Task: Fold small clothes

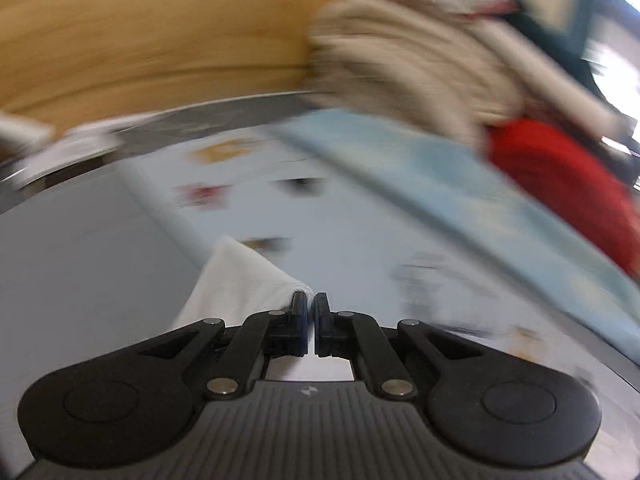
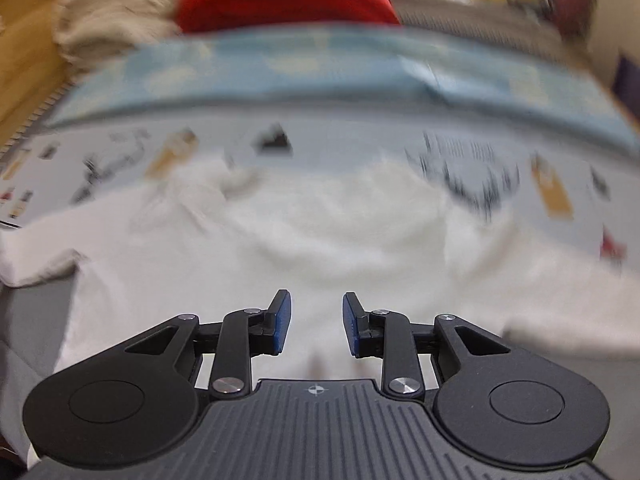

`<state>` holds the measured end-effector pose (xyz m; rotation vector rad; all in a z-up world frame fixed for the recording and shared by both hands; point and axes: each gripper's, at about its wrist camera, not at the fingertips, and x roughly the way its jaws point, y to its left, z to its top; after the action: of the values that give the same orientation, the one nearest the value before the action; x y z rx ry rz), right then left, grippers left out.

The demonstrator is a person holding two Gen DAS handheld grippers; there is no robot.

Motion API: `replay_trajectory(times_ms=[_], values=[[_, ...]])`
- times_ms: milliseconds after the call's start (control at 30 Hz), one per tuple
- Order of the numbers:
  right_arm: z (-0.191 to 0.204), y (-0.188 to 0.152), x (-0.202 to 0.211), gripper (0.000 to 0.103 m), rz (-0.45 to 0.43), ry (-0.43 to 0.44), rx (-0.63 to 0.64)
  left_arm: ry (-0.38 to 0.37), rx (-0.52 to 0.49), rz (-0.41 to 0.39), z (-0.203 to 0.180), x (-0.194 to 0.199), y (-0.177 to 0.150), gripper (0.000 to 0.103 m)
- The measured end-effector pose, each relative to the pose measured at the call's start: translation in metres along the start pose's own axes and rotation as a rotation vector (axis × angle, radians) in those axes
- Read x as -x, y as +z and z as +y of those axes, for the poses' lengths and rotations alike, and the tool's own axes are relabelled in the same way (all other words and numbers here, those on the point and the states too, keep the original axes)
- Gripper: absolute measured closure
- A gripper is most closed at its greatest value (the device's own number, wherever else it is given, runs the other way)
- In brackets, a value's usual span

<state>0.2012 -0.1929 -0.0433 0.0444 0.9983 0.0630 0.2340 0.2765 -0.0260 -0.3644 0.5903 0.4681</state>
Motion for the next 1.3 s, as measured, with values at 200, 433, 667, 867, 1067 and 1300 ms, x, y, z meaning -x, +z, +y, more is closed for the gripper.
replay_trajectory(times_ms=[200,433,667,867,1067,1300], values=[[-0.027,0.004,-0.001,0.073,-0.061,0.004,-0.049,-0.493,-0.318,-0.011,-0.176,0.069,-0.06,0.1],[-0.088,0.002,-0.029,0.073,0.002,-0.031,-0.218,-0.786,-0.571,0.236,-0.26,0.085,-0.134,0.093],[-0.074,0.006,-0.044,0.059,-0.054,0.083,-0.184,-0.294,-0.321,0.314,-0.195,0.001,-0.09,0.092],[-0.026,0.016,-0.067,0.054,-0.076,0.101,-0.025,-0.153,-0.092,0.408,-0.137,-0.039,-0.062,0.092],[0.006,0.023,-0.083,0.054,-0.089,0.044,0.115,-0.128,-0.07,0.421,-0.124,-0.042,-0.052,0.092],[0.004,0.024,-0.1,0.054,-0.075,-0.02,0.091,-0.166,-0.054,0.45,-0.141,-0.037,-0.062,0.088]])
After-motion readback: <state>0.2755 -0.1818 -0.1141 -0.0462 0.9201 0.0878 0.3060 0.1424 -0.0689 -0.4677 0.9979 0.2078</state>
